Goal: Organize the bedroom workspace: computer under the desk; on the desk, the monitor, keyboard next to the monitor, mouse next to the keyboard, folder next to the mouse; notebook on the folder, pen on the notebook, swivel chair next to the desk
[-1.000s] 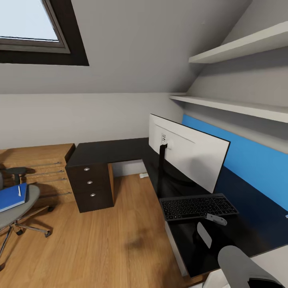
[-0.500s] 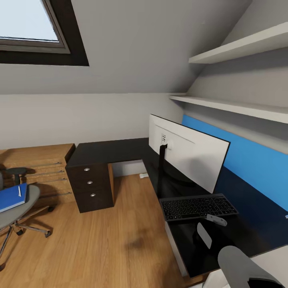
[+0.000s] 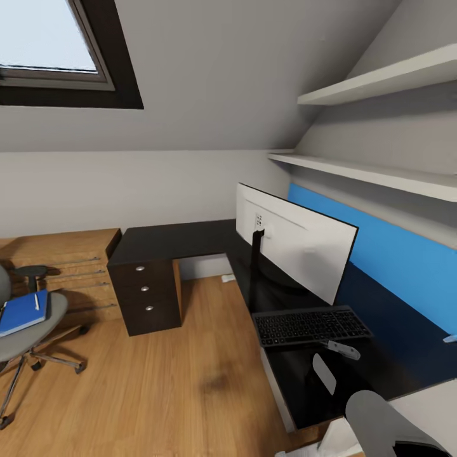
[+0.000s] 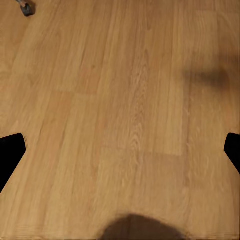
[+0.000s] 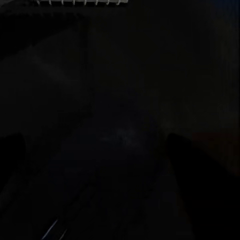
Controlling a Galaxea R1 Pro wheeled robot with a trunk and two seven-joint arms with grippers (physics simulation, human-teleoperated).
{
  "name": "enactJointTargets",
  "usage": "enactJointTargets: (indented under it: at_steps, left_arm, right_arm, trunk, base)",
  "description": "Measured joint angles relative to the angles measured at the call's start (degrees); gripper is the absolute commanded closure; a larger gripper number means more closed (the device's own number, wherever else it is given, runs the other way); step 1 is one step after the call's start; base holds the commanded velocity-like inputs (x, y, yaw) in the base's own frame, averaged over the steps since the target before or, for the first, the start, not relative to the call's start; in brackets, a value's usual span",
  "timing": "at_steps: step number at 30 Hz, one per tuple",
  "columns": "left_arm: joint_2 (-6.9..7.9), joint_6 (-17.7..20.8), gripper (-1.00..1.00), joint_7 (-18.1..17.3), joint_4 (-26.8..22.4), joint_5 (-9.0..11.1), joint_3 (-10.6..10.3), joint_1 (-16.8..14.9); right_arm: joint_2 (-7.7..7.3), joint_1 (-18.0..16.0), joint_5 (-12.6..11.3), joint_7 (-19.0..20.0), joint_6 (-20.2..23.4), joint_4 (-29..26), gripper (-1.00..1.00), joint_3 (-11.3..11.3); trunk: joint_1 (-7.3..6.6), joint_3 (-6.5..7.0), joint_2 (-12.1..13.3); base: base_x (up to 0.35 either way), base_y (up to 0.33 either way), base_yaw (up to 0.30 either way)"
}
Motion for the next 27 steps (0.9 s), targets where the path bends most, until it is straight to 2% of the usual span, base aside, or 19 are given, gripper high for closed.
enactJointTargets:
  at_steps: [6,9,11,15,18,22,24,27]
  left_arm:
    - [0.04,0.24,-1.00,0.14,0.00,0.06,-0.01,0.00]
    - [0.11,0.43,-1.00,0.26,0.00,0.13,0.04,0.00]
    - [0.12,0.47,-1.00,0.27,0.00,0.15,0.06,0.00]
    - [0.10,0.49,-1.00,0.19,0.07,0.16,0.05,0.00]
    - [0.12,0.50,-1.00,0.10,0.09,0.16,0.05,0.00]
    - [0.06,0.50,-1.00,0.07,0.09,0.16,0.03,0.00]
    - [0.05,0.50,-1.00,0.05,0.09,0.16,0.04,0.00]
    - [0.04,0.50,-1.00,-0.01,0.09,0.16,0.04,0.00]
  right_arm:
    - [0.00,0.00,0.02,0.01,0.10,-1.40,1.00,0.06]
    - [0.14,0.08,0.03,-0.01,1.24,-5.43,1.00,0.08]
    - [0.48,0.27,0.03,0.04,3.76,-9.54,1.00,0.65]
    - [2.01,1.50,-0.10,0.04,7.27,-17.73,1.00,2.14]
    - [4.68,4.45,-0.13,-0.27,8.73,-23.91,1.00,3.03]
    - [6.61,5.96,-0.09,-1.07,9.27,-27.27,1.00,4.14]
    - [7.01,6.17,-0.05,-1.40,9.36,-27.78,1.00,4.63]
    - [7.64,6.78,-0.04,-1.83,9.54,-28.54,1.00,7.41]
  trunk:
    - [-1.33,1.08,2.41]
    - [-2.00,1.62,3.61]
    - [-2.45,1.98,4.41]
    - [-3.33,2.70,6.02]
    - [-3.99,3.24,7.22]
    - [-4.87,3.96,8.83]
    - [-5.31,4.32,9.63]
    - [-5.97,4.86,10.84]
  base:
    - [-0.266,0.000,0.000]
    - [-0.057,0.000,0.000]
    - [-0.018,0.000,0.000]
    - [-0.007,0.000,0.000]
    - [-0.002,0.000,0.000]
    - [0.000,0.000,0.000]
    - [0.000,0.000,0.000]
    - [0.000,0.000,0.000]
